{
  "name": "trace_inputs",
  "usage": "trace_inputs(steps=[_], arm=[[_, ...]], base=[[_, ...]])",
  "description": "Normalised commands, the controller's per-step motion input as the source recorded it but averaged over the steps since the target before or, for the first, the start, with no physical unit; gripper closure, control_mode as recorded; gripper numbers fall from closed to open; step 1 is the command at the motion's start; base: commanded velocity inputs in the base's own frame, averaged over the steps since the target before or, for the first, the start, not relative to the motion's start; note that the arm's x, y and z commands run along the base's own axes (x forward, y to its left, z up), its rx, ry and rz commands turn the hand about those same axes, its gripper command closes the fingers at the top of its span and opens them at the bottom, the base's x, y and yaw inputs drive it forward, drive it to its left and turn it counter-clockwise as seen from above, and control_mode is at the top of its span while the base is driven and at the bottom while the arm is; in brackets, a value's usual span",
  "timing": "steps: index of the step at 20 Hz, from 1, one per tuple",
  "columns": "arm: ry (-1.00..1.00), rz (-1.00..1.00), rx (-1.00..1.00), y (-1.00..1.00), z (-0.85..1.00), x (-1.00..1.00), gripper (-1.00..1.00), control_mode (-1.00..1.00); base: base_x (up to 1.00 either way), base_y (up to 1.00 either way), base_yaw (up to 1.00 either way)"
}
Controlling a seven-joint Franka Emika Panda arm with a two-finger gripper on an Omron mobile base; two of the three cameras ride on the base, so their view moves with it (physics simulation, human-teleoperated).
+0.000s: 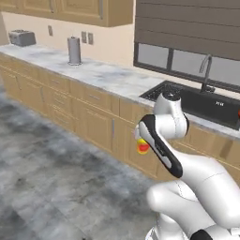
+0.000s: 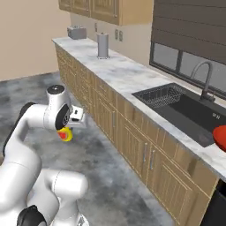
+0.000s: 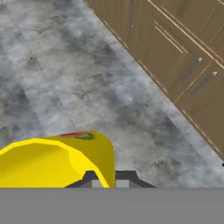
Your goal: Pick the cup and bowl from the counter and place them on the counter next to the sink.
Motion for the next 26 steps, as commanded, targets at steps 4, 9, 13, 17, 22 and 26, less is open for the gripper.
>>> trace_inputs(steps=[4,9,13,17,22,26], arm=[[0.0,0.0,0.0,0.0,0.0,0.0,1.0,1.0],[0.0,0.0,0.0,0.0,0.0,0.0,1.0,1.0],[0.0,0.0,0.0,0.0,0.0,0.0,1.0,1.0],[0.0,0.0,0.0,0.0,0.0,0.0,1.0,1.0],[0.0,0.0,0.0,0.0,0.0,0.0,1.0,1.0],[0.0,0.0,0.0,0.0,0.0,0.0,1.0,1.0]], base=[[0.85,0.43,-0.67],[1.0,0.55,-0.41],[0.91,0.81,-0.38],[0.75,0.97,-0.39],[0.92,0.68,-0.58],[0.97,0.51,-0.66]])
